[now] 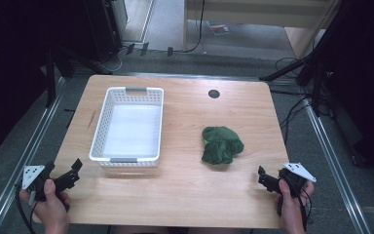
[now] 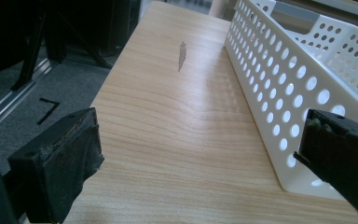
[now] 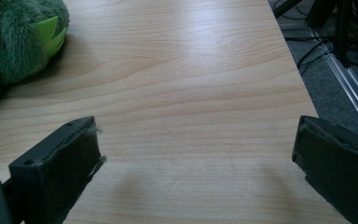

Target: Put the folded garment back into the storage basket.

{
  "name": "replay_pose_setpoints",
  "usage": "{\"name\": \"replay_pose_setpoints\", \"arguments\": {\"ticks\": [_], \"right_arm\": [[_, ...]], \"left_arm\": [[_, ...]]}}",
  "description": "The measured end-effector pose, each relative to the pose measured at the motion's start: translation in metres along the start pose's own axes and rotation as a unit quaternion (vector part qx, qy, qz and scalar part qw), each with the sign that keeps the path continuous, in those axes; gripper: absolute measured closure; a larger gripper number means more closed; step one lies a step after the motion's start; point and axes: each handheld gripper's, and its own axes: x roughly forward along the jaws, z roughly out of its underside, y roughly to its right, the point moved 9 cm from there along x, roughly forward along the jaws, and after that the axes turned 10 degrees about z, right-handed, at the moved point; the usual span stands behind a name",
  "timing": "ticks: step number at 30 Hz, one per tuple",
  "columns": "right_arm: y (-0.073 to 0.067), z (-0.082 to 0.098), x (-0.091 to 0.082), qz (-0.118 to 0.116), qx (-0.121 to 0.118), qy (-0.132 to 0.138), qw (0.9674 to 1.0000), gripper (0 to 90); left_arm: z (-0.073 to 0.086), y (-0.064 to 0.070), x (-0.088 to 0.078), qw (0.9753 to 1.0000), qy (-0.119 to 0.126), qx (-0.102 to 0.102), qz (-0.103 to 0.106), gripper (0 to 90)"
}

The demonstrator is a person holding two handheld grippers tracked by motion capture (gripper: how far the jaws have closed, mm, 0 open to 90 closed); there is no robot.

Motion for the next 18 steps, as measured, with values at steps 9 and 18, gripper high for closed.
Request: {"name": "replay_pose_setpoints", "arguments": {"ticks": [9, 18], "right_arm": [[0.0, 0.0, -0.001, -0.003, -0.001, 0.004, 1.0, 0.9], [0.0, 0.0, -0.001, -0.006, 0.001, 0.004, 1.0, 0.9]], "left_arm": [[-0.001, -0.003, 0.001, 0.9999, -0.002, -0.007, -0.011, 0.0], [-0.022, 0.001, -0.014, 0.9996, 0.015, -0.006, -0.022, 0.0]]}}
